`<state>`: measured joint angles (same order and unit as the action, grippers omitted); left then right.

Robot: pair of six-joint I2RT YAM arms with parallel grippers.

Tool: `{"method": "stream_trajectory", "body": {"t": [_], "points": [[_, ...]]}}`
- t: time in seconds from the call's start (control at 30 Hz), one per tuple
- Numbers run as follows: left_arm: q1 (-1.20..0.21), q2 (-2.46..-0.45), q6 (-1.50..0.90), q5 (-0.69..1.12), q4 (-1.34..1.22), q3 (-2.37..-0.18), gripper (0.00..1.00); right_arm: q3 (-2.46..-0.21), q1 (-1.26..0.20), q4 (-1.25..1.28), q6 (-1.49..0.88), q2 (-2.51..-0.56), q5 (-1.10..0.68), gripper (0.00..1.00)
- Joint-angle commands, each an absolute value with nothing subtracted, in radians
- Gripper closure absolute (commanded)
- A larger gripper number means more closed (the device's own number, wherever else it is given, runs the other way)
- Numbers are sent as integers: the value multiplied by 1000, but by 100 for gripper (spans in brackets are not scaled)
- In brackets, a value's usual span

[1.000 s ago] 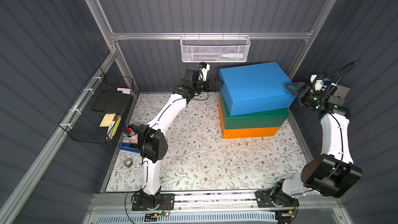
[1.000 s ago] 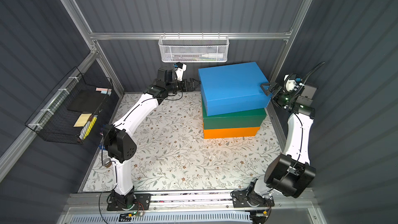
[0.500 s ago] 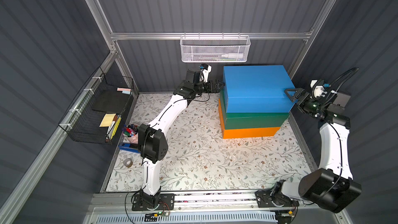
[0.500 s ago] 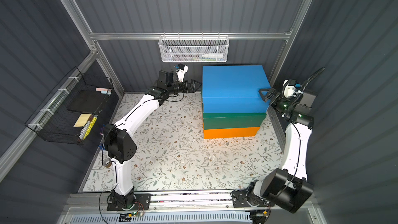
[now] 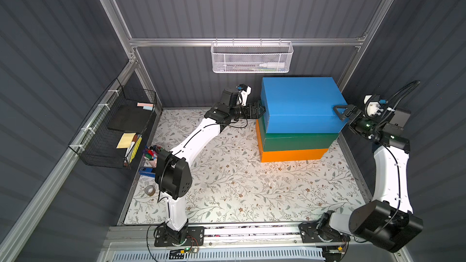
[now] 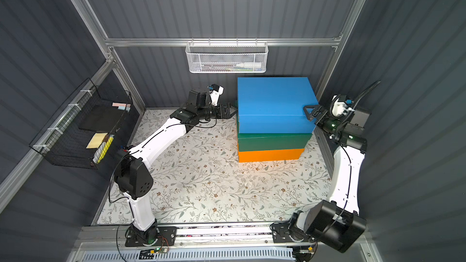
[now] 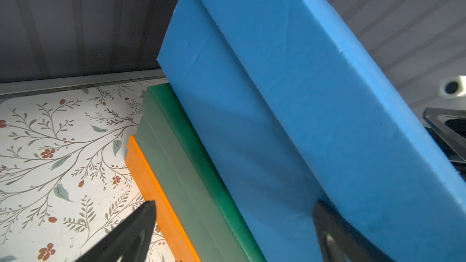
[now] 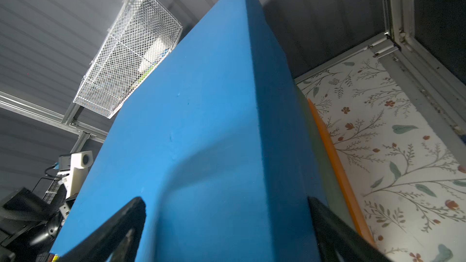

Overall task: Stack the shoeboxes
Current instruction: Adjust the shoebox.

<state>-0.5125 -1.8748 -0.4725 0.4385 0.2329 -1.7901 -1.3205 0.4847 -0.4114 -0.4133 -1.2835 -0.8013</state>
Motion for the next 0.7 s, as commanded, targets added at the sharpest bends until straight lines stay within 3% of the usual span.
{"method": "stream_trajectory", "body": {"t": [0.0, 0.67], "points": [[-563, -1801, -497, 479, 169, -1754, 1, -1308, 461, -446, -410, -1275, -881, 1], [-569, -1777, -463, 422, 216, -1682, 0, -1283, 460, -507, -387, -1226, -825, 1]]}}
